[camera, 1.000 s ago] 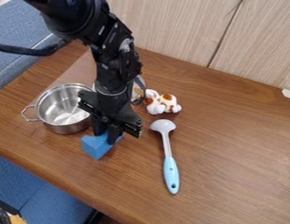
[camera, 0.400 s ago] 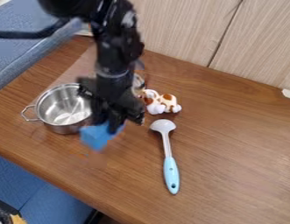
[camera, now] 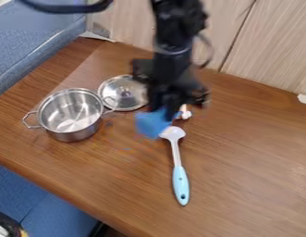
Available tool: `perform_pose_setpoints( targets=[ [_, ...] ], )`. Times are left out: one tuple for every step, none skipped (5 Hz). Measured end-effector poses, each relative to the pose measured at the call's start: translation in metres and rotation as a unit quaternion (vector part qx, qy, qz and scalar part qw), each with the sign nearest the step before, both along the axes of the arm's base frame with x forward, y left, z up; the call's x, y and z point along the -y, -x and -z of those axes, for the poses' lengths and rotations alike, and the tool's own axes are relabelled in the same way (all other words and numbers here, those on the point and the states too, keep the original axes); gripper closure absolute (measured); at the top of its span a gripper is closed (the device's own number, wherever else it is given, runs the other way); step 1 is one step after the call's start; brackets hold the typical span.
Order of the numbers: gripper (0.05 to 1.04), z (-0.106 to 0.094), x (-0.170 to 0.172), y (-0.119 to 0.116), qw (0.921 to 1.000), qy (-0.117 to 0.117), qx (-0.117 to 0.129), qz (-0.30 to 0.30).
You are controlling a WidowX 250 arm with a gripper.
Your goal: Moved the blue object to the top right of the table.
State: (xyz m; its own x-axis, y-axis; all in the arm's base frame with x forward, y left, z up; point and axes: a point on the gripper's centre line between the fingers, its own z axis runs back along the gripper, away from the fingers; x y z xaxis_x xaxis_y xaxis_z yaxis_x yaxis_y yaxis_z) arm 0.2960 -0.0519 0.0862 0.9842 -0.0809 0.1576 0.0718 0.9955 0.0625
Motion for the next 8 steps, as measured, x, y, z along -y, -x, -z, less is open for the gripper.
perform_pose_setpoints(
  targets=[
    [0.805,-0.008,0.032,-0.03,0.9998,0.01,0.014,-0.012],
    [0.805,-0.007,0.057,-0.06,0.9993,0.011,0.024,-0.025],
    [0.805,0.002,0.07,-0.082,0.9994,0.004,0.022,-0.026],
    [0.805,0.016,0.076,-0.1,0.9994,-0.004,0.024,-0.025],
    [0.805,0.025,0.082,-0.114,0.9991,-0.005,0.032,-0.026],
    [0.805,0.043,0.086,-0.125,0.9992,-0.005,0.031,-0.027],
    [0.805,0.055,0.086,-0.128,0.9993,-0.013,0.019,-0.028],
    [0.748,0.056,0.086,-0.127,0.9992,-0.013,0.018,-0.033]
  ],
)
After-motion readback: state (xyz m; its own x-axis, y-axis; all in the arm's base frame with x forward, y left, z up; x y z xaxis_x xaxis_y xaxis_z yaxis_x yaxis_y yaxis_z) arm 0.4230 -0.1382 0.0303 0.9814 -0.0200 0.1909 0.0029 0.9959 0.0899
